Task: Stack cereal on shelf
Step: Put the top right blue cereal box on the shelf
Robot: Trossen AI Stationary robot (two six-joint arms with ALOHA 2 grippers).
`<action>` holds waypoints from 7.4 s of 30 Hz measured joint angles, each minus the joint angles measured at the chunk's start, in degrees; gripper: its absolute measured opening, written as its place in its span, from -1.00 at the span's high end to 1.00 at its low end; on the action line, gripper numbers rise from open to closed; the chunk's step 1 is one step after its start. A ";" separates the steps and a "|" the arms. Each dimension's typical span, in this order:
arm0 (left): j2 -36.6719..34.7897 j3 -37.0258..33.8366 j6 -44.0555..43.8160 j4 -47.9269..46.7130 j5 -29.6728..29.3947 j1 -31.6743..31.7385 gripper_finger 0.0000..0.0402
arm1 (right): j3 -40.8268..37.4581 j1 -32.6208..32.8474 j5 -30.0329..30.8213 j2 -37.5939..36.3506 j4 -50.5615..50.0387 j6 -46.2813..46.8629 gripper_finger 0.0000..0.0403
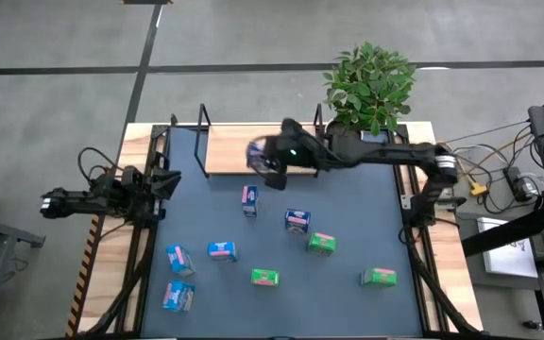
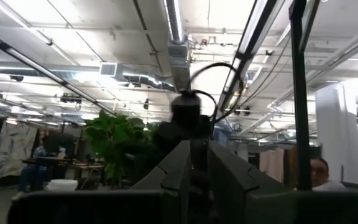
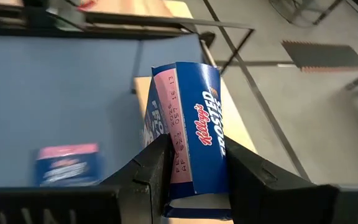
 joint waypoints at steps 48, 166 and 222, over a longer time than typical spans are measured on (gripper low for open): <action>-0.37 1.31 -4.90 -2.67 4.48 0.02 0.81 | 27.51 -12.63 -9.12 31.56 0.11 -2.72 0.07; -0.37 1.33 -2.13 -3.29 4.35 0.04 0.81 | 27.22 -11.90 -9.05 31.72 6.60 -13.25 0.96; -0.35 1.31 -1.65 -5.03 3.78 0.04 0.81 | 27.52 -6.71 1.48 31.03 3.15 -16.04 0.96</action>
